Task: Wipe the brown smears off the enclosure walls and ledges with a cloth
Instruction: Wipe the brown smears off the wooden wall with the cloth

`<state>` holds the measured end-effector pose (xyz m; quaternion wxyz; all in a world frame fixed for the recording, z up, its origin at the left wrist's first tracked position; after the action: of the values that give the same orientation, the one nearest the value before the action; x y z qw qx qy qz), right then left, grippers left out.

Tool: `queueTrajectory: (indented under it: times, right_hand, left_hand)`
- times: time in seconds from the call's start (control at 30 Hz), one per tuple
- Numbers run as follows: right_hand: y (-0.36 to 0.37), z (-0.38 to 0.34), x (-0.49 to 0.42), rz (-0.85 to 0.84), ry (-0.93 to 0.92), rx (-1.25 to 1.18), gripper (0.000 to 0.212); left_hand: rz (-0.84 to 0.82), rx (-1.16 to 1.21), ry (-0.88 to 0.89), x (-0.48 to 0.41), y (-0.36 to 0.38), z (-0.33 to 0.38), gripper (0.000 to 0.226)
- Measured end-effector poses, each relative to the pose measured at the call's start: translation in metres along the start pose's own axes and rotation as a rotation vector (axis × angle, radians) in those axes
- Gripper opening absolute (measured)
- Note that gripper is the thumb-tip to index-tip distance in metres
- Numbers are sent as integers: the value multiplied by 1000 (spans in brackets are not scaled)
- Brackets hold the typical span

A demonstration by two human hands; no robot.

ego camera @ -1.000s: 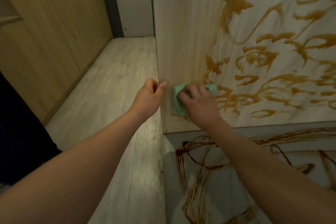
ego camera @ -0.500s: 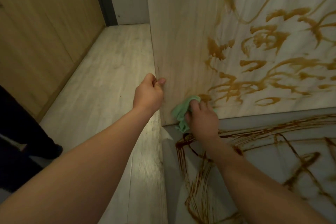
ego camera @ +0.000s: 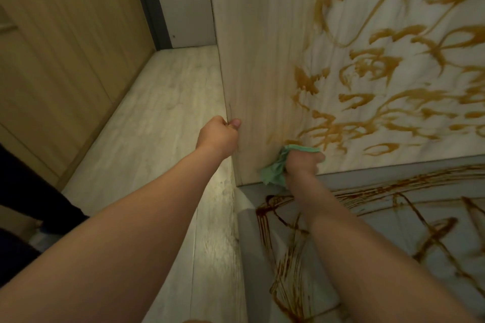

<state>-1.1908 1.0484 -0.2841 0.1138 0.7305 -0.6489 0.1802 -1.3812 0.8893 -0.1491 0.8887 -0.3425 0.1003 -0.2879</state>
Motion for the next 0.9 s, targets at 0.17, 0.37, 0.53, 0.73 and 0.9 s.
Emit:
queueTrajectory:
  times: [0.17, 0.37, 0.53, 0.73, 0.9]
  right_hand:
    - [38, -38, 48, -159, -259, 28, 43]
    - [-28, -65, 23, 66, -190, -149, 46]
    - [14, -121, 84, -30, -635, 140, 54]
    - [-54, -190, 57, 254, -630, 85, 41]
    - [-22, -207, 114, 182, -1226, 537, 46]
  left_hand:
    - [23, -159, 69, 10, -24, 19, 42]
    - [126, -85, 242, 27, -52, 60, 56]
    - [182, -67, 340, 44, -64, 91, 30]
    - [384, -207, 529, 55, -94, 139, 15]
    - [493, -443, 732, 67, -106, 199, 25]
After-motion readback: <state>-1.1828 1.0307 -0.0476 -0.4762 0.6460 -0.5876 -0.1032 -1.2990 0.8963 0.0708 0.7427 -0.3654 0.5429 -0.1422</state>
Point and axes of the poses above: each hand's wrist, its own x-axis away from the middle knuckle, its own y-axis out of the palm, z = x × y, the point moved 10 cm from there along -x, towards the middle knuckle, and after that the axes turned 1 degree about y, right-handed, at the moved point
